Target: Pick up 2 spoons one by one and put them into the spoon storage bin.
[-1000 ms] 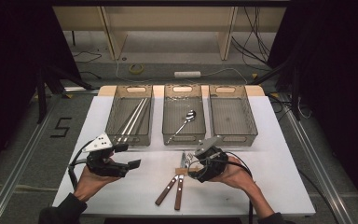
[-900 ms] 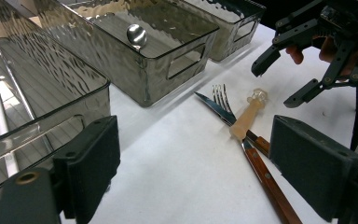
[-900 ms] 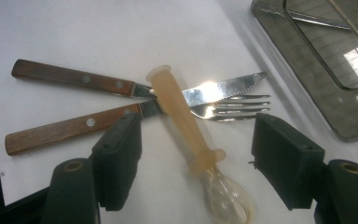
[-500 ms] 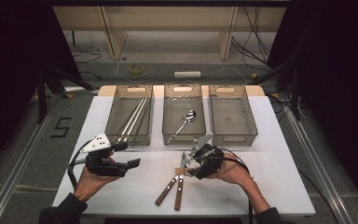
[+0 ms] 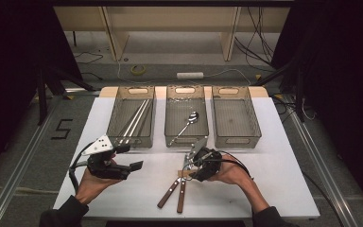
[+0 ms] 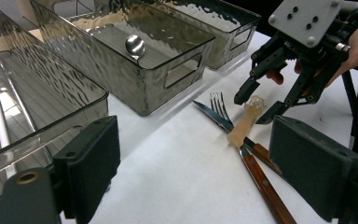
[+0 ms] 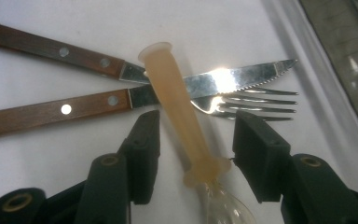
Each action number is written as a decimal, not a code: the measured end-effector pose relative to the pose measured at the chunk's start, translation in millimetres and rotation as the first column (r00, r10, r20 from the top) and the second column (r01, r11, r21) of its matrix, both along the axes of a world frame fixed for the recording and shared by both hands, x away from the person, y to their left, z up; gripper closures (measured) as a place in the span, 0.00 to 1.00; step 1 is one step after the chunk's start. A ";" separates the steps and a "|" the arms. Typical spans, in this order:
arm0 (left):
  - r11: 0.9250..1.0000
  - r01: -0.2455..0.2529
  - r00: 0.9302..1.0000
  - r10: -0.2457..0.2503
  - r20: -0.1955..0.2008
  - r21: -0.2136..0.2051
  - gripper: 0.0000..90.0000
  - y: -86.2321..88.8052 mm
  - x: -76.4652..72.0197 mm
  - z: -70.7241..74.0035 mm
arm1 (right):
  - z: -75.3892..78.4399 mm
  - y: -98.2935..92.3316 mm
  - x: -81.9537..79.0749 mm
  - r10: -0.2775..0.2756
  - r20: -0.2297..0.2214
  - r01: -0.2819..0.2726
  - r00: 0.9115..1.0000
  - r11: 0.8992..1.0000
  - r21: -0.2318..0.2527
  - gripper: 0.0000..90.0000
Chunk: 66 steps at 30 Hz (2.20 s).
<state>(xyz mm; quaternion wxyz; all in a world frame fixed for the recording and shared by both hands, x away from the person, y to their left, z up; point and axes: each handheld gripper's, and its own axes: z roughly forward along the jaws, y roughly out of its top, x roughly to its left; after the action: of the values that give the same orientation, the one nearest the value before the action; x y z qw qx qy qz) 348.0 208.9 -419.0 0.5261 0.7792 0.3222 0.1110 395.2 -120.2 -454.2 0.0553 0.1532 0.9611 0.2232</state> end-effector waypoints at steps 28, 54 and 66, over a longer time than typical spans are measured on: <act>1.000 0.008 1.000 -0.008 0.011 0.006 0.18 -2.0 -1.7 1.1 | -11.8 6.8 1.2 0.102 0.011 -0.101 0.995 0.993 -0.061 0.85; 1.000 -0.012 1.000 0.012 0.020 -0.026 0.18 1.8 -1.2 2.1 | 12.0 -6.0 2.6 0.039 0.065 -0.039 0.997 0.999 0.000 0.87; 0.998 -0.034 0.999 0.035 0.025 -0.049 0.18 6.5 -1.1 2.7 | 26.2 -14.8 8.1 -0.045 0.071 0.038 0.996 0.994 0.098 0.87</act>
<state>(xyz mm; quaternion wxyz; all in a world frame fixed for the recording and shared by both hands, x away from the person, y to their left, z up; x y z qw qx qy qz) 346.9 215.4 -416.3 0.5471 0.7589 0.3313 0.1224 403.3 -135.0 -427.9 0.0877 0.1676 0.9430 0.2738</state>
